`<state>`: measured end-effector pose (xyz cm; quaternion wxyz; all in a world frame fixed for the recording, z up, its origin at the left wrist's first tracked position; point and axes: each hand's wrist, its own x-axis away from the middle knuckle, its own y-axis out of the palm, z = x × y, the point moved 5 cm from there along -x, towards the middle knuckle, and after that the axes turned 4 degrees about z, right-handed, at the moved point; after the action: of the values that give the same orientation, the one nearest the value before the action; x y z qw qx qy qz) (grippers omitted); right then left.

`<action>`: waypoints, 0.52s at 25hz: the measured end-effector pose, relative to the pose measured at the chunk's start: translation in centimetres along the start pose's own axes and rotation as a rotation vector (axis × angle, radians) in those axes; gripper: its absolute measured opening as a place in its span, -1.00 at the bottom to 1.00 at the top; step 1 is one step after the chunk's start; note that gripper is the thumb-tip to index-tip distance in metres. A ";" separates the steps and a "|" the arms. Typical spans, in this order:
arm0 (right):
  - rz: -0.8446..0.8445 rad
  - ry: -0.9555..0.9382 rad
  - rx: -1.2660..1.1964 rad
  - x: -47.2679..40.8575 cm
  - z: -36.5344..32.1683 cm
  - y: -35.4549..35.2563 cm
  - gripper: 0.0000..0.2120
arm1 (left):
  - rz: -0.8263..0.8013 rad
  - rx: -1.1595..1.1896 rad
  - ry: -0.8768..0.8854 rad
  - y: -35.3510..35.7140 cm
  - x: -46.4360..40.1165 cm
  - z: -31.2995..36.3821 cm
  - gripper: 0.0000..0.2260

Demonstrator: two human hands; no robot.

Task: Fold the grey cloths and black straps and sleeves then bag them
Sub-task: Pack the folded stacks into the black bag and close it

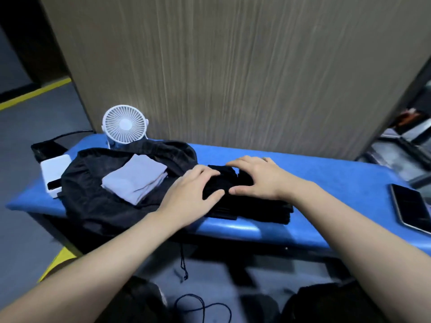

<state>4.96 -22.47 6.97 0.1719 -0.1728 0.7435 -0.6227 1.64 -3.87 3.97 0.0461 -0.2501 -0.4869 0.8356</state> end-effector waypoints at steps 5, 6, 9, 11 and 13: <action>-0.043 0.037 -0.018 -0.4 1.8 1.0 -0.29 | 0.107 -0.023 -0.053 0.8 -1.3 -0.4 -0.46; -0.056 0.048 -0.031 -1.1 1.9 1.1 -0.30 | 0.165 -0.006 -0.084 0.5 -1.3 -0.8 -0.47; -0.112 0.063 -0.086 -4.0 2.1 1.2 -0.34 | 0.253 0.019 -0.127 0.2 -0.4 -1.3 -0.50; -0.187 0.062 -0.084 -6.1 2.0 1.5 -0.31 | 0.225 -0.049 -0.120 1.0 0.3 -1.4 -0.50; -0.278 0.082 -0.067 -7.2 2.0 2.0 -0.28 | 0.184 -0.116 -0.120 2.2 0.8 -1.6 -0.52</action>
<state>12.13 -20.47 4.92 0.0477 -0.2544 0.7393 -0.6217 2.00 -3.50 1.23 -0.0745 -0.2458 -0.5114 0.8201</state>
